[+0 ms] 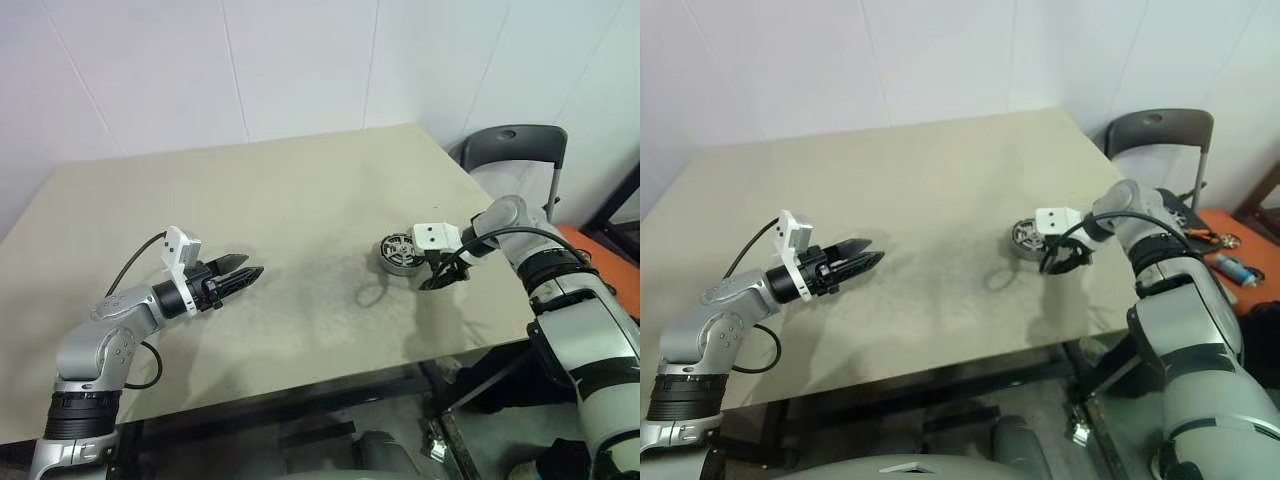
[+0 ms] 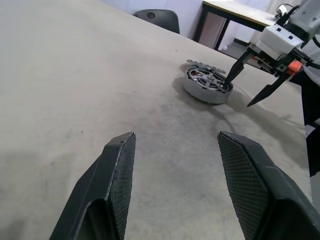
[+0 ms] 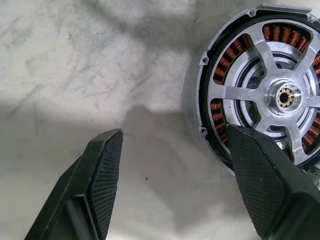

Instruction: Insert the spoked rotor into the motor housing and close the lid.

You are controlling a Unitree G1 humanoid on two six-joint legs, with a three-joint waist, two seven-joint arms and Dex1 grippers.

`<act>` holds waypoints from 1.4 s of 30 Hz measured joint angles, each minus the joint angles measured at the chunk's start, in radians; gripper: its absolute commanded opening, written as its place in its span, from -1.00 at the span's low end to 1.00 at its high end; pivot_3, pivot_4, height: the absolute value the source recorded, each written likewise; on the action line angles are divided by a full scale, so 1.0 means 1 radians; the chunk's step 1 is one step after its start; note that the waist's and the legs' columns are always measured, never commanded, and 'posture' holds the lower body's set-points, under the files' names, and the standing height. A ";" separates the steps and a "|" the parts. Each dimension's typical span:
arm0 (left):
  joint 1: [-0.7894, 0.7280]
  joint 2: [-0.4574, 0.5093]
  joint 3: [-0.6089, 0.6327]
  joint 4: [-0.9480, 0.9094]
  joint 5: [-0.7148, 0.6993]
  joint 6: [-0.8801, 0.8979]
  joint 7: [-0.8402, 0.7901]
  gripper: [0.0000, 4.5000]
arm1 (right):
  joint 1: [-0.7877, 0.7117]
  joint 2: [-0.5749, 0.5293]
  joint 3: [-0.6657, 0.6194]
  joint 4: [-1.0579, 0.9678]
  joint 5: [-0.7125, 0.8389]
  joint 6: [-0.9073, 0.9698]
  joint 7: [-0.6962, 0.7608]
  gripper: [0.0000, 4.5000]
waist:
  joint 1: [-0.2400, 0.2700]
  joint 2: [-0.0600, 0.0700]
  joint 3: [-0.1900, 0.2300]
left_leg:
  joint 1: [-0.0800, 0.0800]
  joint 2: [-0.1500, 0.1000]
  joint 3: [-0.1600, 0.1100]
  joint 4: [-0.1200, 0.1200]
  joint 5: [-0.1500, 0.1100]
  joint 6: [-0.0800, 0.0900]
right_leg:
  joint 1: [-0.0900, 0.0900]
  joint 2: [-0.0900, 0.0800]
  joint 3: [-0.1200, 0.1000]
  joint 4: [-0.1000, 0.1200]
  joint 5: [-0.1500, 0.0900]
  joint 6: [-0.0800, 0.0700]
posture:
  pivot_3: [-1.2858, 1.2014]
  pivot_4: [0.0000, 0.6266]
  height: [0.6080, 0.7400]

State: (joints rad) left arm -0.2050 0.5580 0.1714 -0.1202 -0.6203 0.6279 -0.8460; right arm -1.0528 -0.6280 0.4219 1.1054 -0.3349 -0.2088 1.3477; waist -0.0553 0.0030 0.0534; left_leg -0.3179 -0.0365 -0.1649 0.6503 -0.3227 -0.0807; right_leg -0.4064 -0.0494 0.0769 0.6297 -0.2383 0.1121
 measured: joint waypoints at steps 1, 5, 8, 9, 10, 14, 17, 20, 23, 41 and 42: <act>0.004 0.000 0.000 0.000 0.000 0.000 0.000 0.24 | 0.000 0.002 0.000 0.001 -0.003 -0.007 -0.007 0.52 | -0.003 0.000 0.000 | 0.000 0.000 0.000 0.000 0.000 0.000 | 0.000 0.000 0.000 0.000 0.000 0.000 | 0.03 -1.00 1.00; 0.007 -0.001 0.000 -0.001 0.000 0.000 0.002 0.24 | 0.000 0.016 -0.002 0.013 -0.015 -0.023 -0.070 0.11 | -0.015 0.000 0.000 | 0.001 0.000 0.000 0.001 0.000 0.000 | 0.001 0.000 0.000 0.000 0.000 0.000 | 0.03 -1.00 1.00; 0.013 -0.004 0.000 -0.011 0.000 0.000 0.003 0.24 | -0.001 0.021 -0.007 0.019 -0.015 -0.023 -0.107 -0.19 | -0.017 0.000 0.000 | 0.001 0.000 0.000 0.000 0.000 0.000 | 0.001 0.000 0.000 0.000 0.000 0.000 | 0.03 -1.00 1.00; 0.017 -0.004 0.000 -0.013 0.000 0.000 0.003 0.24 | -0.002 0.022 -0.007 0.019 -0.018 -0.022 -0.117 -0.19 | -0.017 0.000 0.000 | 0.001 0.000 0.000 0.000 0.000 0.000 | 0.001 0.000 0.000 0.000 0.000 0.000 | 0.03 -1.00 1.00; 0.022 -0.005 0.000 -0.013 0.000 0.000 0.004 0.24 | -0.002 0.024 -0.006 0.019 -0.021 -0.024 -0.121 -0.19 | -0.017 -0.001 0.000 | 0.001 0.000 0.000 0.000 0.000 0.000 | 0.001 0.000 0.000 0.000 0.000 0.000 | 0.03 -1.00 1.00; 0.034 -0.008 0.000 -0.014 0.000 0.000 0.004 0.24 | -0.002 0.029 -0.006 0.023 -0.032 -0.027 -0.134 -0.35 | -0.018 -0.001 -0.001 | 0.002 0.000 0.000 0.001 0.001 -0.001 | 0.001 0.001 0.001 0.001 0.001 -0.001 | 0.03 -1.00 1.00; 0.034 -0.009 0.000 -0.014 0.000 0.000 0.006 0.24 | -0.006 0.033 -0.014 0.023 -0.032 -0.026 -0.132 -0.77 | -0.017 -0.001 -0.001 | 0.002 0.001 0.000 0.001 0.001 -0.001 | 0.002 0.001 0.001 0.001 0.001 -0.001 | 0.03 -1.00 1.00; 0.034 -0.013 -0.001 -0.015 0.000 0.000 0.008 0.24 | -0.006 0.052 -0.013 0.028 -0.037 -0.028 -0.143 -0.88 | -0.020 -0.001 -0.001 | 0.003 0.001 0.000 0.000 0.001 -0.001 | 0.002 0.001 0.001 0.001 0.001 -0.002 | 0.03 -1.00 1.00; 0.034 -0.013 -0.001 -0.016 0.000 0.000 0.012 0.24 | -0.006 0.055 -0.014 0.031 -0.037 -0.025 -0.144 -0.96 | -0.017 -0.002 -0.001 | 0.003 0.001 0.000 0.001 0.001 -0.001 | 0.003 0.001 0.001 0.001 0.001 -0.002 | 0.03 -1.00 1.00; 0.033 -0.033 -0.006 -0.019 0.000 -0.001 0.021 0.24 | 0.001 0.105 -0.037 -0.091 0.015 0.066 0.007 -0.96 | -0.018 -0.001 -0.001 | -0.003 0.001 0.000 -0.002 0.001 -0.001 | -0.006 0.001 0.001 0.001 0.001 -0.002 | 0.03 -1.00 1.00; 0.032 -0.033 -0.007 -0.019 0.000 -0.001 0.021 0.24 | 0.005 0.112 -0.037 -0.118 0.024 0.072 0.020 -0.96 | -0.017 -0.001 -0.001 | -0.003 0.001 0.000 -0.002 0.001 -0.001 | -0.006 0.001 0.001 0.001 0.001 -0.002 | 0.03 -1.00 1.00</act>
State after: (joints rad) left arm -0.1727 0.5247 0.1646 -0.1389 -0.6199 0.6269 -0.8247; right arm -1.0474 -0.5161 0.3850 0.9872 -0.3105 -0.1371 1.3674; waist -0.0720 0.0022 0.0528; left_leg -0.3212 -0.0355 -0.1653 0.6484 -0.3219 -0.0820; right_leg -0.4121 -0.0483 0.0779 0.6304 -0.2371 0.1102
